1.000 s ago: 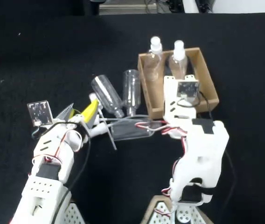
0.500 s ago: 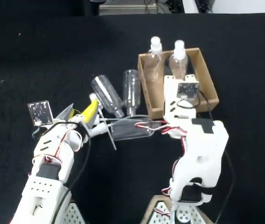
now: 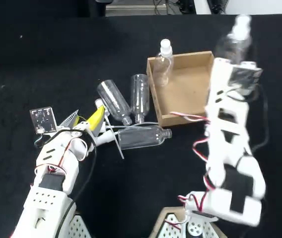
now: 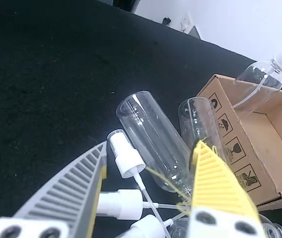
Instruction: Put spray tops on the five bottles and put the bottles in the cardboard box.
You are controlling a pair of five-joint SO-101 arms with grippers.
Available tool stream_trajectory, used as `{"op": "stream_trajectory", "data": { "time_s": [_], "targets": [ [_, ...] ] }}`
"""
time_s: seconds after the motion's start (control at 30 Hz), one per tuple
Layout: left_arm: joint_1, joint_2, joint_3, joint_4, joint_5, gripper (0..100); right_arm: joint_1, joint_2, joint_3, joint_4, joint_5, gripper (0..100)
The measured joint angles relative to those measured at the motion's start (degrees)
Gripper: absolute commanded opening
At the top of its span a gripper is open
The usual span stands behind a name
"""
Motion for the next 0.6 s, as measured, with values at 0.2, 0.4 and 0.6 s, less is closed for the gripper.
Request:
{"op": "stream_trajectory", "data": {
  "time_s": [0.2, 0.4, 0.6],
  "targets": [
    [0.0, 0.0, 0.0, 0.0, 0.0, 27, 10.5, -2.5, 0.0, 9.2, 0.1, 1.1],
    [0.0, 0.0, 0.0, 0.0, 0.0, 27, 21.2, 7.5, -4.2, 9.4, 0.0, 1.1],
    [0.0, 0.0, 0.0, 0.0, 0.0, 27, 27.2, 22.2, -11.5, 9.4, 0.0, 1.1]
  ]
}}
